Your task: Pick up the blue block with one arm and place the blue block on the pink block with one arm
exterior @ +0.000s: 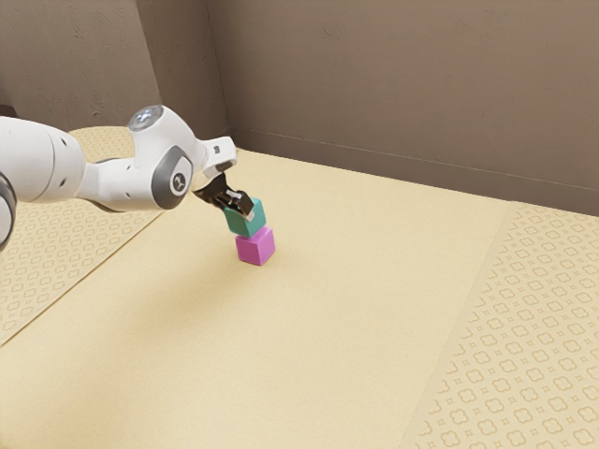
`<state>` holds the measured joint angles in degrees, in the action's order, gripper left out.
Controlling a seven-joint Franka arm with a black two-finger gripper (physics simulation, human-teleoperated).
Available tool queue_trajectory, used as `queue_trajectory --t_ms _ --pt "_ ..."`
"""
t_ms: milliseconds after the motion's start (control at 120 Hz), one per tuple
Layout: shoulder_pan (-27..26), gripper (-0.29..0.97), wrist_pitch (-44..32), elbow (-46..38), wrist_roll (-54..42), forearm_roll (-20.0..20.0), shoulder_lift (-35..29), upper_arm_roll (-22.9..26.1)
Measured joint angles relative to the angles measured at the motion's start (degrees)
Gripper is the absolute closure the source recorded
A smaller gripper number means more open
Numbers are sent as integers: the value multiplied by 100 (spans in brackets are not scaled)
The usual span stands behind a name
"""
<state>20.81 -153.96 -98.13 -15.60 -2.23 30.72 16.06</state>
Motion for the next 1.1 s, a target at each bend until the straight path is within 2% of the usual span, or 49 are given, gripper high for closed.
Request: queue_trajectory --t_ms 1100 --pt "-138 33 -51 -271 60 -42 -228 35"
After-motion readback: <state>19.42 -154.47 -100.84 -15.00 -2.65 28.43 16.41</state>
